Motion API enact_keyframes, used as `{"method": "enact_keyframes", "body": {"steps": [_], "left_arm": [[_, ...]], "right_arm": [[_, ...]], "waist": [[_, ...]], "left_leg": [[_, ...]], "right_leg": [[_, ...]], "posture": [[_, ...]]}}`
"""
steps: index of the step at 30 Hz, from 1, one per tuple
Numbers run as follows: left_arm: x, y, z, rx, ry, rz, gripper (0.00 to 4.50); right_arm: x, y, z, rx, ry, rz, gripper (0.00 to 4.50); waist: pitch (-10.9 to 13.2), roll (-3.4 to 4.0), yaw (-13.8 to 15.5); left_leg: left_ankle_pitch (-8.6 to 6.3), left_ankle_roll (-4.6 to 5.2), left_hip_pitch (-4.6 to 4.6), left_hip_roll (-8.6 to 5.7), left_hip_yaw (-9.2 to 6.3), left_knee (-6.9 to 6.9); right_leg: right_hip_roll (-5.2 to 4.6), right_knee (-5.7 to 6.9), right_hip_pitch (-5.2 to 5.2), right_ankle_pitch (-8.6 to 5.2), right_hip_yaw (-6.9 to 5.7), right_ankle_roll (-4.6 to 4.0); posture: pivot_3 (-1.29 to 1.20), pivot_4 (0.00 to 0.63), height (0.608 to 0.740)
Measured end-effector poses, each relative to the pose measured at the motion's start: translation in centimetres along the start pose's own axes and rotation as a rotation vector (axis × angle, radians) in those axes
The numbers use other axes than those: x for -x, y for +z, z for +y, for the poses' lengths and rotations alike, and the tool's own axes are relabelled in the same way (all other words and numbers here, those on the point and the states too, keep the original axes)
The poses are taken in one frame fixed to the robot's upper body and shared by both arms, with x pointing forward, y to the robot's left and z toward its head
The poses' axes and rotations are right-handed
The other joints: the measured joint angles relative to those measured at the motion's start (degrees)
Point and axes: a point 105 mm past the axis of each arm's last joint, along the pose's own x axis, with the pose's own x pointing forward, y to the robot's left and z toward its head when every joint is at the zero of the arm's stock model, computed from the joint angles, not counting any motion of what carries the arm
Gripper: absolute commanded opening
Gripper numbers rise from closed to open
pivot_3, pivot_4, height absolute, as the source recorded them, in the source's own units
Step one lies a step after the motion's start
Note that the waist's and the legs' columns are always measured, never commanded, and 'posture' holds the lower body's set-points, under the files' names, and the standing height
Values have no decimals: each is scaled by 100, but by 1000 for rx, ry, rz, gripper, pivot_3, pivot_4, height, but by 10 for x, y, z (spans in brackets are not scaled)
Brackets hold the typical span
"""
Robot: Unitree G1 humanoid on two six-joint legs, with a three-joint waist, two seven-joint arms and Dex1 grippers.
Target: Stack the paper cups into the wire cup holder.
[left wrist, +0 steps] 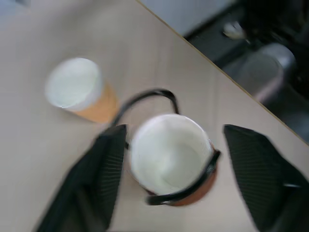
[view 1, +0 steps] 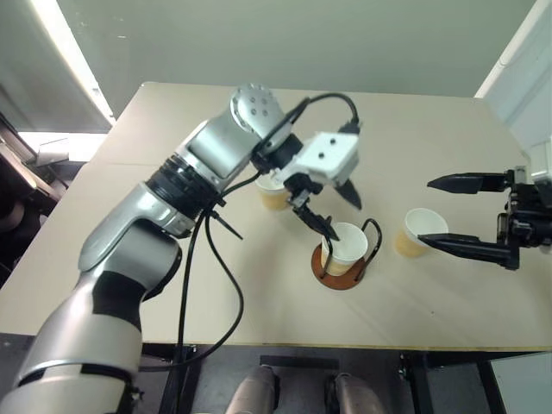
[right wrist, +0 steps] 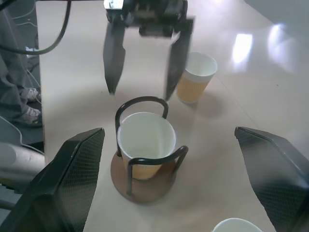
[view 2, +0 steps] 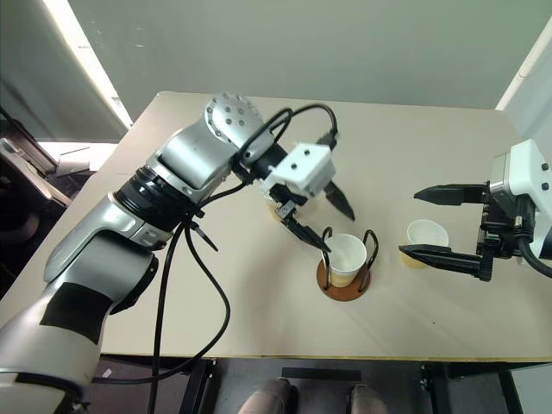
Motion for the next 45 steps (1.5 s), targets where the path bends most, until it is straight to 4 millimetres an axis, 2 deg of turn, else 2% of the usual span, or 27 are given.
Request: {"method": "enact_keyframes", "body": {"steps": [2,7,12,16,19,23,32,35,45], "left_arm": [[8,4,6,32,60,-48,4083],[56,8,6,225,251,-261,4083],[86,16,-34,294,299,-382,4083],[99,16,-55,322,347,-349,4083],[103,4,-68,382,380,-311,4083],[112,-19,-90,472,446,-273,4083],[126,-29,-106,511,545,-243,4083],[126,-31,-108,522,546,-239,4117],[130,-35,-119,509,506,-151,4117]], "right_arm": [[-4,-6,-1,-17,-1,38,4500],[-13,-27,-9,-58,-45,120,4500],[-22,-50,-20,-74,-66,220,4500],[-26,-59,-35,-18,-97,277,4500],[-28,-73,-42,10,-95,344,4500],[-30,-97,-41,36,-39,447,4500],[-28,-112,-47,95,16,549,4500],[-34,-116,-51,122,30,573,3976],[-48,-130,-57,160,90,632,380]], "waist": [[0,0,-2],[-2,4,-27],[-2,4,-38],[-3,2,-6],[-3,3,-12],[-3,3,-48],[-3,3,-65],[-3,3,-78],[-3,3,-74]], "left_leg": [[0,0,0,0,3,1],[0,-1,5,4,8,-2],[1,0,4,1,8,4],[2,2,16,-1,1,8],[2,3,25,0,3,8],[2,2,27,1,4,4],[2,1,32,0,5,3],[2,1,32,0,5,3],[0,-1,30,0,3,0]], "right_leg": [[0,1,0,0,1,1],[2,3,-4,-1,2,2],[8,-2,-6,-1,5,4],[6,-17,4,-1,3,4],[5,-12,5,-1,8,3],[6,-9,3,-2,7,1],[4,-4,6,-4,8,-3],[4,-3,6,-3,8,-3],[4,-4,4,-5,7,-7]], "posture": [[0,150,740],[0,150,740],[0,150,740],[0,150,740],[0,150,740],[0,150,740],[0,150,740],[0,150,740],[0,150,740]]}}
